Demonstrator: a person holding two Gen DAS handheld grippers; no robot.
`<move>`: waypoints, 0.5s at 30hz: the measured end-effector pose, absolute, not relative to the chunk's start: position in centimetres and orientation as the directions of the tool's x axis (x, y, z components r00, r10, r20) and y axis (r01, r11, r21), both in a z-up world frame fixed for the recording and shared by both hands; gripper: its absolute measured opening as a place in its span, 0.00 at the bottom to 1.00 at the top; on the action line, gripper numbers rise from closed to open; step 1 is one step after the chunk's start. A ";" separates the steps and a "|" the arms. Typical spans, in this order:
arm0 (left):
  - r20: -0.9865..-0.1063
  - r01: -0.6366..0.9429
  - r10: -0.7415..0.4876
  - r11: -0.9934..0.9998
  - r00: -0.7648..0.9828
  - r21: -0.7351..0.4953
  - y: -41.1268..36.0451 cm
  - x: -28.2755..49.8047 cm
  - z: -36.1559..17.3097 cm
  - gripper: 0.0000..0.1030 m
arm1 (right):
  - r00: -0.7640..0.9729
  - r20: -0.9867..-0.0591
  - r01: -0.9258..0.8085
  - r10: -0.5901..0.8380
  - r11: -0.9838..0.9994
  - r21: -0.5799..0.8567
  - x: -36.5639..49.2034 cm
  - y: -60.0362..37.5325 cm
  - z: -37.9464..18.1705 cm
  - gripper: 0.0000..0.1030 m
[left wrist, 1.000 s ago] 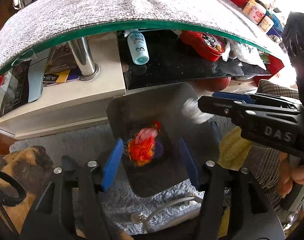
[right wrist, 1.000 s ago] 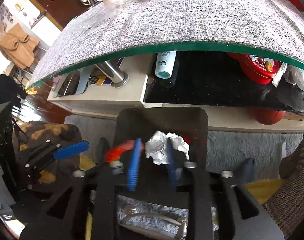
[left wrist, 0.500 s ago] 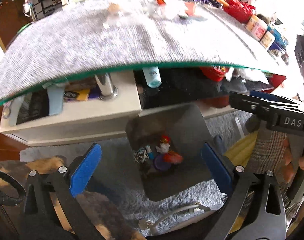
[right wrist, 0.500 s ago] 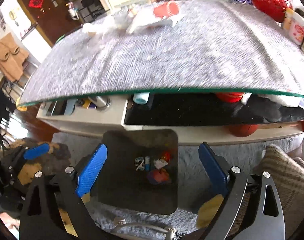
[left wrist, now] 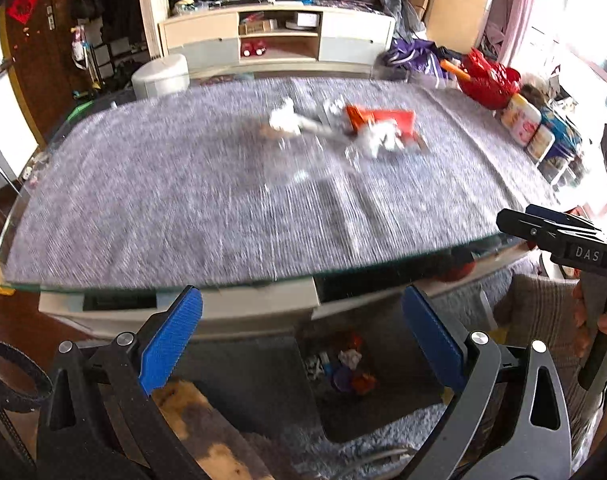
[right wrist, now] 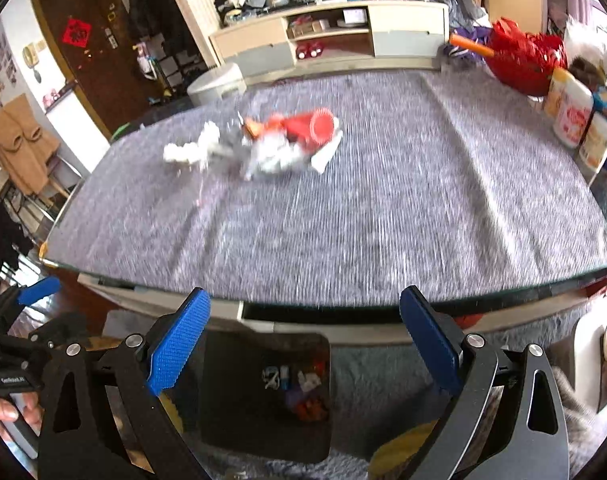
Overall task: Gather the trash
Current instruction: 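Reach the left tool to the clear bag while the right tool reaches the red cone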
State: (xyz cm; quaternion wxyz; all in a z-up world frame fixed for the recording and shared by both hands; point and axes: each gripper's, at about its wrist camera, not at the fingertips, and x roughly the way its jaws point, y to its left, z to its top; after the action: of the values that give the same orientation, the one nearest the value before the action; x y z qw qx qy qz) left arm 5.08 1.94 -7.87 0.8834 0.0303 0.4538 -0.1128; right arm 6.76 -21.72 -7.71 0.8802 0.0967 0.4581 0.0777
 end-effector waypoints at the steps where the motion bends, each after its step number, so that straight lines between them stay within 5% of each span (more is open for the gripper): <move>1: -0.805 0.225 -0.170 0.973 0.568 -0.048 2.0 5.4 -7.5 0.92 | 0.572 -0.788 -0.051 0.227 0.969 0.242 7.1 -21.8 -7.4 0.93; 15: -0.823 0.248 -0.180 0.967 0.539 -0.049 0.2 12.0 -8.4 0.92 | 0.582 -0.788 -0.029 0.201 0.974 0.226 13.8 -21.7 -8.6 0.93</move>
State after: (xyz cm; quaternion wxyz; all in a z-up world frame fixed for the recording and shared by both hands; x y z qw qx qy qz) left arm 11.99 0.22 -8.39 0.8764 0.0367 0.4645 -0.1221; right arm 13.79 -21.71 -8.59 0.8844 0.0946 0.4524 0.0650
